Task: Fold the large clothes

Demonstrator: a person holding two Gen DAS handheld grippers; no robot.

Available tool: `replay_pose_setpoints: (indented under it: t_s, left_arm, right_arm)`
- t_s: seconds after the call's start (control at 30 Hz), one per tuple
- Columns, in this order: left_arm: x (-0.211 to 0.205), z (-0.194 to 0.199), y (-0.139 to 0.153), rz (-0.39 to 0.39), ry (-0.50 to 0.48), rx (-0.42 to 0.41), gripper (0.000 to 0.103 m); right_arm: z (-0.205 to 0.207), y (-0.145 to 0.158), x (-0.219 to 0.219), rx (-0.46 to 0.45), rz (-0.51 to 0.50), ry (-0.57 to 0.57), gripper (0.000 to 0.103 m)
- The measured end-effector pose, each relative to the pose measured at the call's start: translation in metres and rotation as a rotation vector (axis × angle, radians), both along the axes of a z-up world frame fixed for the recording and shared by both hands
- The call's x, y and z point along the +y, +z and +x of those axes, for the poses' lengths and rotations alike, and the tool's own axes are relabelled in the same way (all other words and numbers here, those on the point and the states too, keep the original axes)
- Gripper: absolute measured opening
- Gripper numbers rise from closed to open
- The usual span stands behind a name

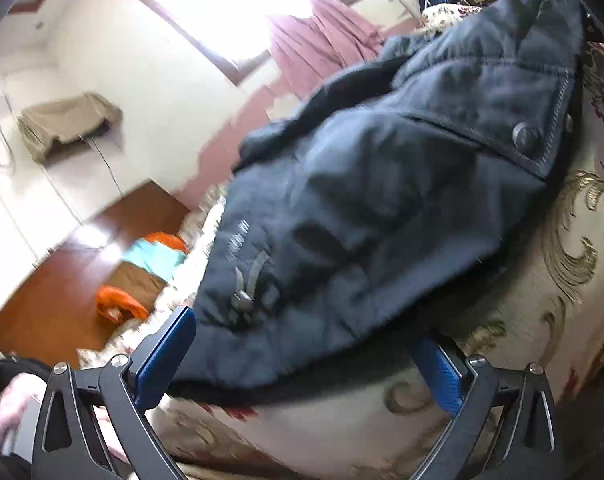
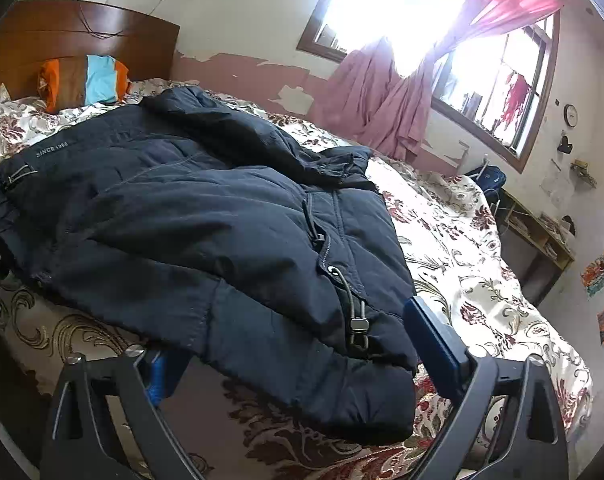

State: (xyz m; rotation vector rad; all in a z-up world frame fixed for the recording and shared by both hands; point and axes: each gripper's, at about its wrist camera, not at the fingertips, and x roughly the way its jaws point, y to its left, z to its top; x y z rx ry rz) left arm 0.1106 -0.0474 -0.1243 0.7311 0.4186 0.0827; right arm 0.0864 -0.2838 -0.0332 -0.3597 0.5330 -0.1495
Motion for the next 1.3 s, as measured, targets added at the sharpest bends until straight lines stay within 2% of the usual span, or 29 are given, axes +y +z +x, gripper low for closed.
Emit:
replay_pose_setpoints:
  t_s: [0.07, 0.13, 0.2, 0.3, 0.43, 0.53, 0.63, 0.77, 0.83, 0.93, 1.1, 1.3]
  left_arm:
    - [-0.001, 0.003, 0.002, 0.019, 0.001, -0.021, 0.102]
    - [0.002, 0.007, 0.007, -0.006, -0.002, -0.005, 0.094]
    - [0.005, 0.008, 0.013, -0.058, -0.010, 0.010, 0.086]
    - [0.010, 0.006, 0.022, -0.126, -0.029, 0.011, 0.070]
    - [0.020, 0.007, 0.036, -0.239, -0.065, 0.018, 0.046]
    - [0.024, 0.009, 0.041, -0.302, -0.083, 0.033, 0.036]
    - [0.029, 0.017, 0.047, -0.373, -0.078, 0.058, 0.032]
    - [0.043, 0.027, 0.054, -0.520, -0.062, 0.092, 0.025]
    - [0.048, 0.027, 0.057, -0.588, -0.056, 0.073, 0.016]
    - [0.054, 0.027, 0.064, -0.645, -0.059, 0.038, 0.011]
    - [0.055, 0.009, 0.075, -0.666, -0.079, -0.022, 0.009]
    - [0.058, -0.020, 0.091, -0.652, -0.108, -0.015, 0.008]
  right_arm:
    - [-0.001, 0.001, 0.002, 0.000, 0.000, 0.014, 0.080]
    - [-0.001, 0.002, 0.005, 0.000, 0.009, 0.027, 0.056]
    - [-0.002, 0.004, 0.007, -0.004, 0.021, 0.040, 0.049]
    - [-0.004, 0.007, 0.008, -0.020, 0.042, 0.050, 0.045]
    - [-0.003, 0.015, 0.000, -0.034, 0.145, 0.058, 0.042]
    - [-0.002, 0.019, -0.006, -0.047, 0.210, 0.061, 0.039]
    - [0.000, 0.019, -0.008, -0.055, 0.242, 0.061, 0.035]
    - [0.002, 0.017, -0.010, -0.060, 0.284, 0.065, 0.029]
    - [0.002, 0.018, -0.010, -0.071, 0.300, 0.063, 0.023]
    - [-0.005, 0.021, -0.010, -0.143, 0.339, 0.050, 0.018]
    - [-0.016, 0.020, -0.008, -0.199, 0.370, 0.034, 0.010]
    - [-0.047, 0.029, -0.004, -0.229, 0.338, 0.058, 0.009]
